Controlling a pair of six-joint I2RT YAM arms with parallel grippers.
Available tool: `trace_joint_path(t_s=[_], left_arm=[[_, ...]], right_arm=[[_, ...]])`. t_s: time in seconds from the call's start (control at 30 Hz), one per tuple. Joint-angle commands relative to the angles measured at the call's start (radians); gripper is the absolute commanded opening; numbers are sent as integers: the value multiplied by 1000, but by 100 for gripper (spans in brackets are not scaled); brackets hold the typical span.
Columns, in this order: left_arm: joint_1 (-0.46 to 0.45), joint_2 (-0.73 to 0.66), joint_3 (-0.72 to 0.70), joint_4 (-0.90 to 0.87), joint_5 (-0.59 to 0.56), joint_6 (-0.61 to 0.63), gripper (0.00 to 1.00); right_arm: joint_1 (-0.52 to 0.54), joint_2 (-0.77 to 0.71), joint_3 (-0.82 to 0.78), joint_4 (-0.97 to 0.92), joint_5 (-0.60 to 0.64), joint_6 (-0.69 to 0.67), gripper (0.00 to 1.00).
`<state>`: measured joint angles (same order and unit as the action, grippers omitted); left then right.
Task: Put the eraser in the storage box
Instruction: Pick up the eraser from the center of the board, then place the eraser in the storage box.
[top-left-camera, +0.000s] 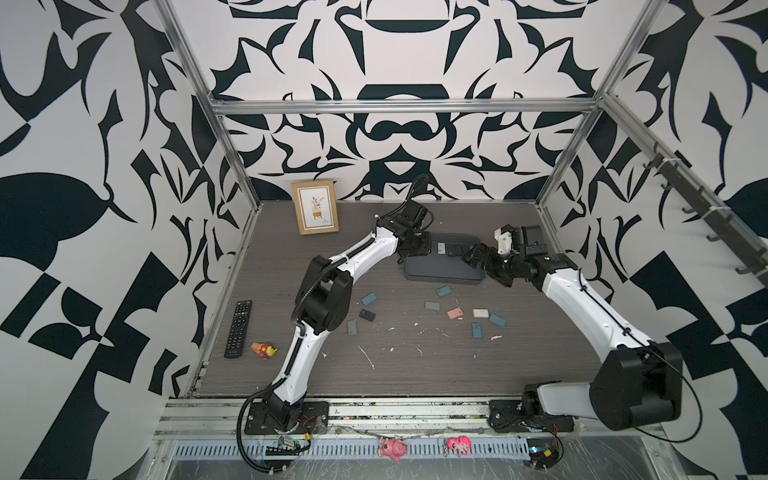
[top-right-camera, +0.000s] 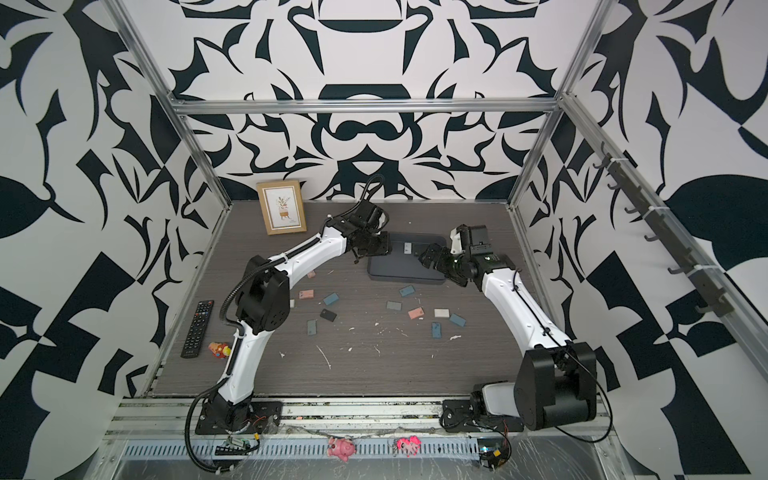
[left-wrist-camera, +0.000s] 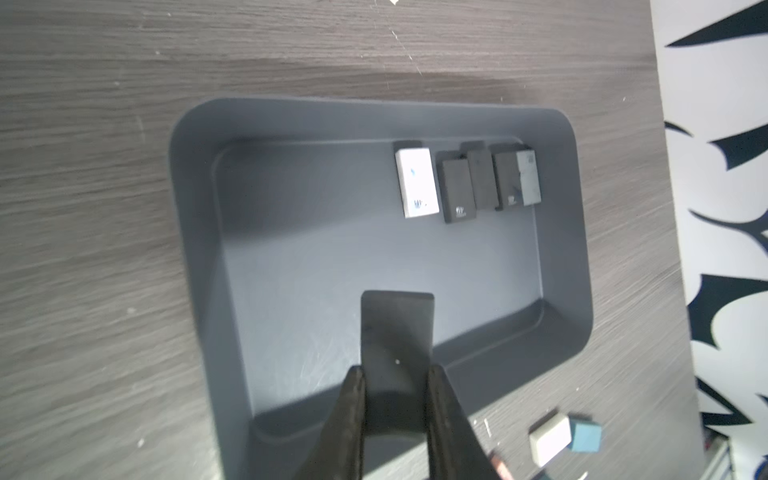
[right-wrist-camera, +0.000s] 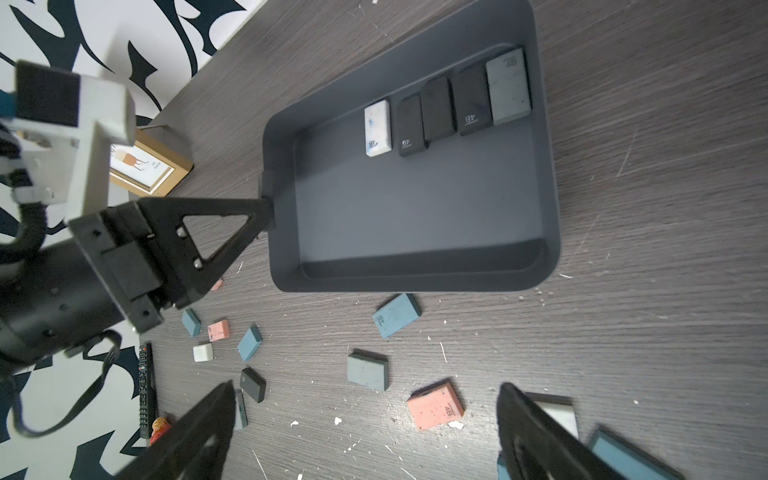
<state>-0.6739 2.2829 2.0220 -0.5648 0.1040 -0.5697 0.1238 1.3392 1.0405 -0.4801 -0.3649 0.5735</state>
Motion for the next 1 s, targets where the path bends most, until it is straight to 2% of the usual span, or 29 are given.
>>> trace_joint_path(t_s=[0.0,0.27,0.97], left_arm=[[12,64,82,-14,46,-54,18],[17,197,221,-21,61,-92,17],[17,353,338,43,68,-171,21]], right_arm=[[-4,-3,12,38,-11,9,99],[-3,9,3,50,-11,9,99],[-14,25,-31,83,-8,8,99]])
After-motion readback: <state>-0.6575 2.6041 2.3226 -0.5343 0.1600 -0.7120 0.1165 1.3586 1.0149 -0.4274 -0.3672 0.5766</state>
